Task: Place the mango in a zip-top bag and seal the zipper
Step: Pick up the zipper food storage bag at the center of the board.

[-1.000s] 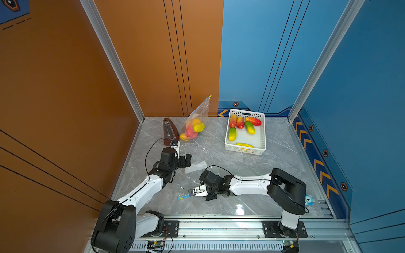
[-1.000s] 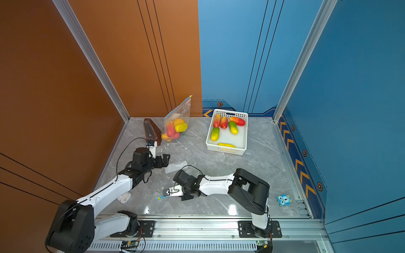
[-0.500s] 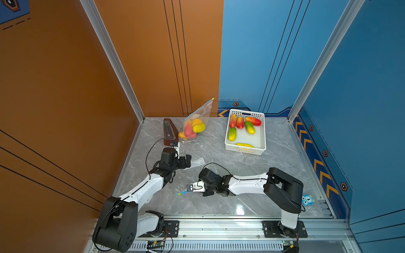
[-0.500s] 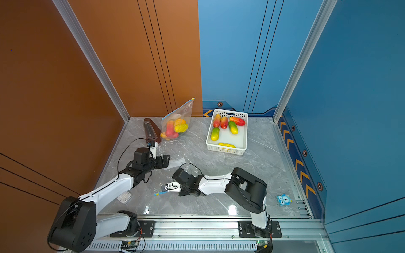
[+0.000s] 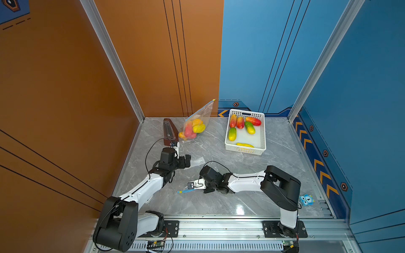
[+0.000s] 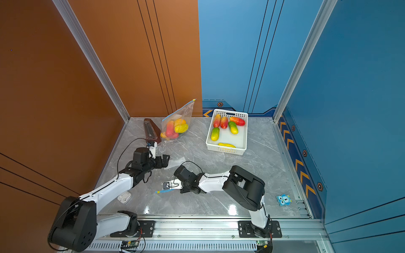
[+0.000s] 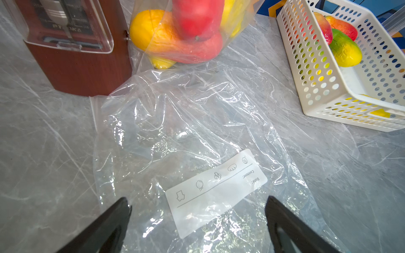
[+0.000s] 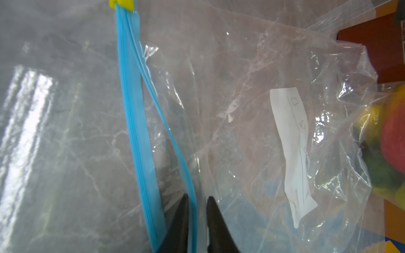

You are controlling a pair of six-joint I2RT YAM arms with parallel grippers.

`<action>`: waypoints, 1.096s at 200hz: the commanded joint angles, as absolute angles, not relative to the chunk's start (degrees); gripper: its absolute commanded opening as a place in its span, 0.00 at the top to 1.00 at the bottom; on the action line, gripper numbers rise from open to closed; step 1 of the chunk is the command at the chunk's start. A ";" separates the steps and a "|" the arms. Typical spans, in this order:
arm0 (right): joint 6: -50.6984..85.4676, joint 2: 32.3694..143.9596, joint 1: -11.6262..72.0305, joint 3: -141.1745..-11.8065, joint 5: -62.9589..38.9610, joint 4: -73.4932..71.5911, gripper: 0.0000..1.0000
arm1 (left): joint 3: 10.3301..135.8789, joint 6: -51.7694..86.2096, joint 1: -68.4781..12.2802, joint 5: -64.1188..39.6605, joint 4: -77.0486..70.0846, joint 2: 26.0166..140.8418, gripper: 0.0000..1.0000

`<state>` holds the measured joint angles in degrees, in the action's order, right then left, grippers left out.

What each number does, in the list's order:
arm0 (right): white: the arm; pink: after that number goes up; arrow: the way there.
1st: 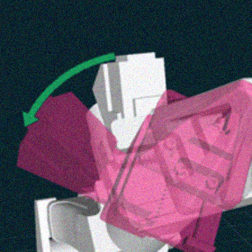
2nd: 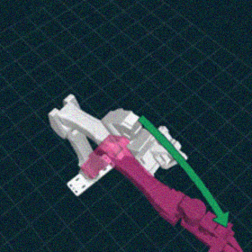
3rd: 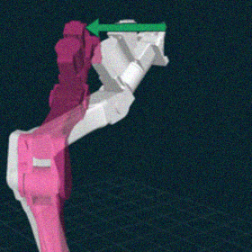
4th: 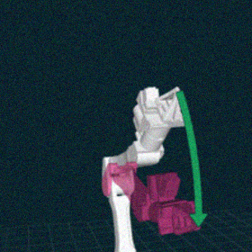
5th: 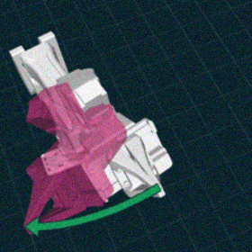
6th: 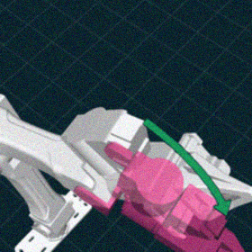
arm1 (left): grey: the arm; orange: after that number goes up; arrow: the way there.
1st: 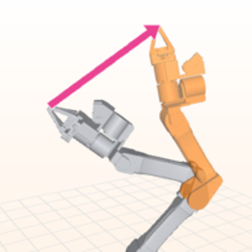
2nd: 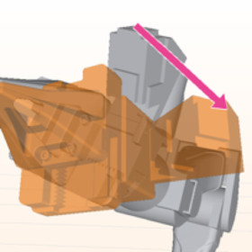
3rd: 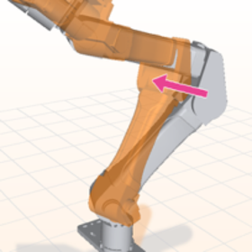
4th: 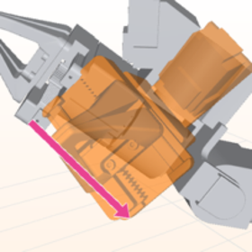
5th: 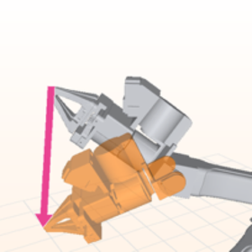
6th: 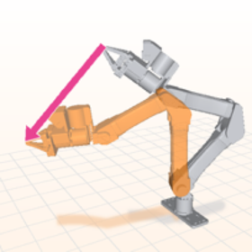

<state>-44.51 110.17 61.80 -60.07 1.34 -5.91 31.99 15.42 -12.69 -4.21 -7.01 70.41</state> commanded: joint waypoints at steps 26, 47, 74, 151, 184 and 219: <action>-43.18 104.48 58.08 -59.34 -2.08 -3.74 1.00 | 33.91 13.18 -12.88 -11.82 -6.66 68.74 0.03; -42.78 100.97 55.43 -59.52 -2.95 -3.89 1.00 | 34.99 10.80 -14.81 -17.59 -7.59 67.88 0.08; -41.70 97.07 51.48 -59.68 -5.43 -6.68 1.00 | 37.19 7.52 -18.12 -22.19 -7.72 67.17 0.13; -41.63 93.88 46.68 -59.63 -7.93 -11.95 1.00 | 39.90 6.04 -19.07 -41.71 -9.76 68.86 0.07; -42.60 92.40 44.67 -59.56 -10.68 -11.03 1.00 | 43.61 -2.37 -20.51 -41.70 0.41 70.92 0.05; -45.04 91.49 43.19 -60.20 -17.00 -6.71 1.00 | 48.44 -7.27 -23.56 -29.49 7.68 73.82 0.21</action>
